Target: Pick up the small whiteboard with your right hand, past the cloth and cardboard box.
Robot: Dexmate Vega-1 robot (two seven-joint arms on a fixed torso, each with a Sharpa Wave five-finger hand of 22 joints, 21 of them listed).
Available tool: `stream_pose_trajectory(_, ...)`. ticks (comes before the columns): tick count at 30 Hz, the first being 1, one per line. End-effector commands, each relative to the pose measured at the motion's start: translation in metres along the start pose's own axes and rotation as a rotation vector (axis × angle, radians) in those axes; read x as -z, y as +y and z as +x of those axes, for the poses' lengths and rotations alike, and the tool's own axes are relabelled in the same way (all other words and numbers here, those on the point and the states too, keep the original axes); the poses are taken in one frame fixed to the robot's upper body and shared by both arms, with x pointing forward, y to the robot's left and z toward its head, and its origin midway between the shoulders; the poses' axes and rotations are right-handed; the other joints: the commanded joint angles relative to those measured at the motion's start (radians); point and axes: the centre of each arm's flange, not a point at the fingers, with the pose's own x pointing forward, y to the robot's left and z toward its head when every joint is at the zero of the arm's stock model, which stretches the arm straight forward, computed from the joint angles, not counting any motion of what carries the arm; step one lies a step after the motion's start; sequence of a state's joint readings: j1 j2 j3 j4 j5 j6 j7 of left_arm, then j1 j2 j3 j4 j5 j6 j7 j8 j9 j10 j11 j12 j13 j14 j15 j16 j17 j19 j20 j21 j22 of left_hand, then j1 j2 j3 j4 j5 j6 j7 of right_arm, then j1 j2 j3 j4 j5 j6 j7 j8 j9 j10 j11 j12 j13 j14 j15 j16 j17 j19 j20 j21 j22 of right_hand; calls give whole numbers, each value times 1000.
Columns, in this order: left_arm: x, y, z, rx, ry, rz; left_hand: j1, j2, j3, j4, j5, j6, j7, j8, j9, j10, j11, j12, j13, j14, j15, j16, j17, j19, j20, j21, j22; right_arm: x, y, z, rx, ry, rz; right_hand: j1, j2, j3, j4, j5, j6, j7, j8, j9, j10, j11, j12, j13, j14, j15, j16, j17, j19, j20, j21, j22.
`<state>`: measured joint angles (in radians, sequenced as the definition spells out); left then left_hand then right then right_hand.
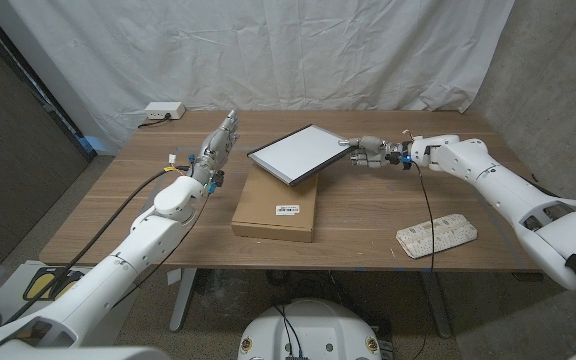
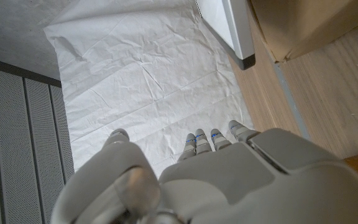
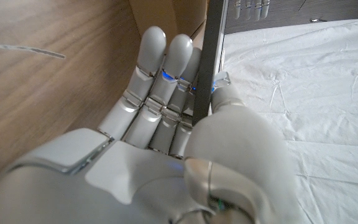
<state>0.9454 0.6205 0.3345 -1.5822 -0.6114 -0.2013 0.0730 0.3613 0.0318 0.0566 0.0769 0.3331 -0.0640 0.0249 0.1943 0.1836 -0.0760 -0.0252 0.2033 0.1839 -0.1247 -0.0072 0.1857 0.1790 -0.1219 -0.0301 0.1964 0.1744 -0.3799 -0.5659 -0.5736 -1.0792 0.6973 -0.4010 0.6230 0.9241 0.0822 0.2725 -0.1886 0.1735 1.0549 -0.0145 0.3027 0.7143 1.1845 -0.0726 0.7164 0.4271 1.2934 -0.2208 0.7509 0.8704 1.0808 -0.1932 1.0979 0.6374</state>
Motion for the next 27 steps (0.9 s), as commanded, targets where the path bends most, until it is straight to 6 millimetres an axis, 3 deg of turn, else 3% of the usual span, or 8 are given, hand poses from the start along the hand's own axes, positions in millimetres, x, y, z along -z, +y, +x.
stream_pose_trajectory(1, -3, 3, -2, -2, -7, 2, 14, -1, -9, 2, -1, 2, 2, 0, 2, -2, 3, -2, 4, 1, 1, 0, 3, -4, 5, 3, 5, -12, 3, -6, 12, -22, -14, 65, 78, 94, 48, 3, 34, -21, -9, 4, 151, -129, 4, 304, -4, 1, 8, 1, -4, -32, 9, 3)
stream_pose_trajectory(27, -12, 13, -11, -13, -23, 22, 18, 1, -13, 1, -1, 1, 2, 0, 2, -3, 3, -2, 4, 0, 1, 0, 3, -5, 5, 2, 5, -30, 9, -18, 24, -60, -24, 70, 76, 103, 40, 3, 55, -18, -56, 25, 161, -129, 4, 312, 5, -1, 17, -13, 0, -32, 35, 17)
